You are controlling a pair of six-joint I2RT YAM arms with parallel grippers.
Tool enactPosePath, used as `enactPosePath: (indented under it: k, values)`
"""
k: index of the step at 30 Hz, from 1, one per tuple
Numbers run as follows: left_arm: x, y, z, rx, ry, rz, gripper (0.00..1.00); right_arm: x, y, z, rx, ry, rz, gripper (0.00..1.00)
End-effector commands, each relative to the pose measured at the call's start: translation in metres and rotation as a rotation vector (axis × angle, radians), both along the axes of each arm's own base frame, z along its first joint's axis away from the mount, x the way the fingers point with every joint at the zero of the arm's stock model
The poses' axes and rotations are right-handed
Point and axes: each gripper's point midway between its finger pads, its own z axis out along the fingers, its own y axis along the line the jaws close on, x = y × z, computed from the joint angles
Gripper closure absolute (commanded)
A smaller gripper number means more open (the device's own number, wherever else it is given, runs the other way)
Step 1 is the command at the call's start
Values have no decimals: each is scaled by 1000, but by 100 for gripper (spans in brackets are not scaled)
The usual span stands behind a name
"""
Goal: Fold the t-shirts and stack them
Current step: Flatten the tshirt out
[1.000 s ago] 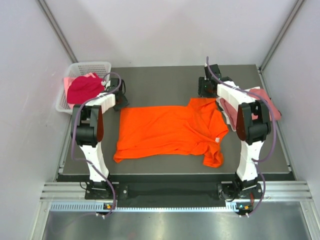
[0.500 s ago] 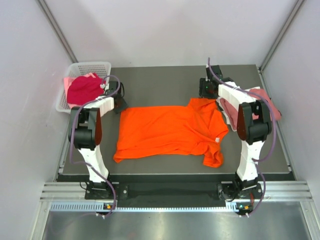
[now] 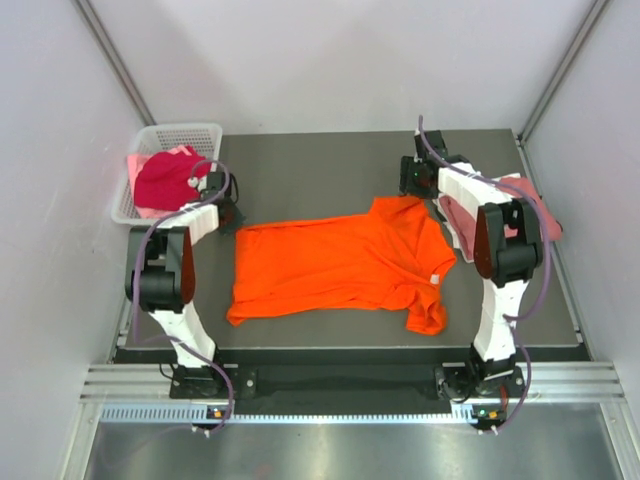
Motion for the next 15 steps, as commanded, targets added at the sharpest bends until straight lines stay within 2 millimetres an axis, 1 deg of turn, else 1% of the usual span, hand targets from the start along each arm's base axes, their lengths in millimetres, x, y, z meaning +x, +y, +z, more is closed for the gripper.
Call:
enactPosePath:
  k: [1, 2, 4, 5, 6, 8, 9, 10, 12, 13, 14, 15]
  values:
    - [-4, 29, 34, 26, -85, 93, 100, 17, -2, 6, -4, -34, -3, 42]
    - [-6, 42, 35, 31, -86, 122, 100, 18, -3, 4, -11, -29, -8, 42]
    - [-8, 47, 36, 27, -84, 131, 100, 21, -5, 4, -16, -32, -17, 42]
    - [-8, 48, 36, 27, -81, 130, 100, 22, -6, 1, -20, -27, -21, 42]
    - [-7, 47, 34, 23, -78, 127, 100, 24, -7, 0, -21, -28, -25, 41]
    - [-5, 39, 29, -12, -80, 97, 100, 27, -5, -6, -10, -21, -15, 42]
    - [-4, 37, 23, -24, -71, 88, 100, 31, -3, -3, -4, -29, -12, 42]
    - [-3, 33, 19, -42, -64, 80, 100, 31, -1, -11, -3, -14, -9, 42]
    - [-2, 31, 14, -51, -58, 74, 100, 36, 0, -10, 3, -20, -11, 42]
    - [-3, 31, 13, -51, -56, 74, 100, 37, 1, -15, 8, -11, -9, 42]
    - [-4, 32, 11, -47, -53, 75, 100, 39, 0, -16, 10, -8, -12, 42]
    - [-4, 32, 12, -44, -54, 72, 100, 43, 0, -14, 19, -14, -17, 42]
